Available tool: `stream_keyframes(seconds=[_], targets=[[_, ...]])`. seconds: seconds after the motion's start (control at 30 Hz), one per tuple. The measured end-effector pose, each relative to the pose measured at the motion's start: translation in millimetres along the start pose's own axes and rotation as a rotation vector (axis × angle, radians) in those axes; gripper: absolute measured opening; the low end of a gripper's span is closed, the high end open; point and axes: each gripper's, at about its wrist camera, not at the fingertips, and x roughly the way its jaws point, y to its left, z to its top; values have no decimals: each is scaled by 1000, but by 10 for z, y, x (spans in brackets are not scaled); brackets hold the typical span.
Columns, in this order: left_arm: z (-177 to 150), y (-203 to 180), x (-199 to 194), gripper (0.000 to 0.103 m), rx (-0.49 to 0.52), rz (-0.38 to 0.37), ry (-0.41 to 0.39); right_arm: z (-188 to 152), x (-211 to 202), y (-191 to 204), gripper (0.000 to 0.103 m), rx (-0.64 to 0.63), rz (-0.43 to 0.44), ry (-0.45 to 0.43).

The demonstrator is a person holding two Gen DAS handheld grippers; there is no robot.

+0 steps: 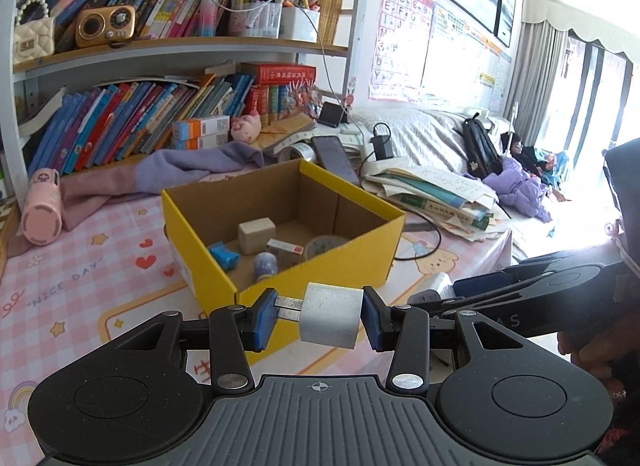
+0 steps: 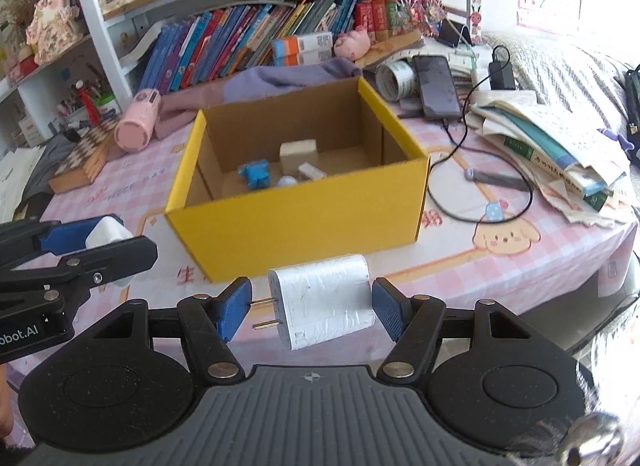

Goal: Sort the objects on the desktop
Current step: 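Carry the white charger with the right tool over the yellow box, then lower the charger into the box and open the right tool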

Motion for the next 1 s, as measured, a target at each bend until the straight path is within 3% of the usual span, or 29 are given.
stream_keyframes(seconds=[0.3, 0.47, 1.0], targets=[[311, 9, 319, 43, -18, 77, -46, 628, 215, -287, 64, -52, 37, -102], [449, 3, 648, 43, -35, 123, -18, 1031, 524, -421, 64, -106, 94, -115], [578, -36, 1749, 43, -85, 278, 164, 1654, 1895, -441, 64, -267, 259, 106]])
